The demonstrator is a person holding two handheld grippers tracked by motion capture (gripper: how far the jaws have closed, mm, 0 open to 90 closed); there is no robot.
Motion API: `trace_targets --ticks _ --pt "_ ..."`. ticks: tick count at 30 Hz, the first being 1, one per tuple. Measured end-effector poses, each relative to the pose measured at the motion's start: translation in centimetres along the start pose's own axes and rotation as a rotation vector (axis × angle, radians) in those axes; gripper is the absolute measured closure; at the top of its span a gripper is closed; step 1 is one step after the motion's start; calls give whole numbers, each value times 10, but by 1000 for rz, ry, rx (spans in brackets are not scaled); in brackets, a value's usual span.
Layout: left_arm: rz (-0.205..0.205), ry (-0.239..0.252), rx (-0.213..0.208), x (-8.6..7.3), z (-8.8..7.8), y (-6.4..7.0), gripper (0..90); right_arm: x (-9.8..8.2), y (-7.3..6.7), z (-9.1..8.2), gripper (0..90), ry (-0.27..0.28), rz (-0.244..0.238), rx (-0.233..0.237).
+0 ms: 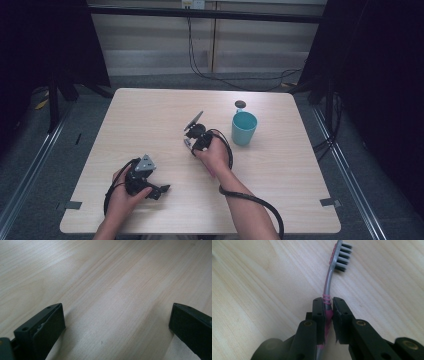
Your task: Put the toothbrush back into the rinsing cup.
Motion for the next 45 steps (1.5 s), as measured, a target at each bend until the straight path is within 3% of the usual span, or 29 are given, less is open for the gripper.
trace_targets --ticks 15,22,31,45 --pt "-1 0 -1 0 0 0 0 -7 9 -26 810 131 48 56" --pt "-1 0 -1 0 0 0 0 -10 13 -39 810 201 59 44" --pt "-1 0 -1 0 0 0 0 -18 19 -64 810 354 74 4" --pt "11 -8 -2 0 0 -1 0 -30 27 -81 810 436 98 -4"
Point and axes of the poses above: each handheld gripper's, and its own axes: z roughly forward along the jaws, x roughly out of its top, y roughly to its right, the point moved 2 cm from there along z, roughly forward along the jaws, and after that the axes turned 5 degrees about -z, right-handed, at the moved point
